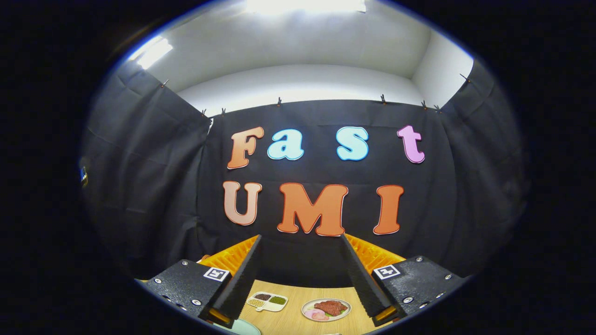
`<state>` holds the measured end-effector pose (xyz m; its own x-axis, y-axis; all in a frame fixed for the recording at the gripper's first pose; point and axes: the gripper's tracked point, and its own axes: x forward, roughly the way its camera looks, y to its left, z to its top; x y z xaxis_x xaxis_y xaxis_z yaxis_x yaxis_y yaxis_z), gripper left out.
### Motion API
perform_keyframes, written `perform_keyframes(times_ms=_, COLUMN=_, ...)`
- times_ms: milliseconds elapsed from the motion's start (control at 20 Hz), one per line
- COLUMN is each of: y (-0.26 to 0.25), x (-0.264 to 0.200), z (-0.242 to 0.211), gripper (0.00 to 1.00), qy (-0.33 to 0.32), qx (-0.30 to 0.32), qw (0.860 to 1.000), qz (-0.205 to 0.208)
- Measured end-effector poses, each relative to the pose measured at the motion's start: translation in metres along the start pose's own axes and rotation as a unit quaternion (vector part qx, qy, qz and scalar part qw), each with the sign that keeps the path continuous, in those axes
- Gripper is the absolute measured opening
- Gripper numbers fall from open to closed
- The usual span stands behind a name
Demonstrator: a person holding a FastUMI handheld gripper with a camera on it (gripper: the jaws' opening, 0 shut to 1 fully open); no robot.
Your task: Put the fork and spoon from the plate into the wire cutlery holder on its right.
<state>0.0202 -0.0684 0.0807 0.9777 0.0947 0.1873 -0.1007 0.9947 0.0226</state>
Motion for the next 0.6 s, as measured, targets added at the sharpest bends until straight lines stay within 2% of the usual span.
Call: perform_keyframes(times_ms=600, y=-0.0046, x=0.006, z=-0.0074, gripper=0.97, qy=0.022, qx=0.018, qw=1.0, qz=-0.002)
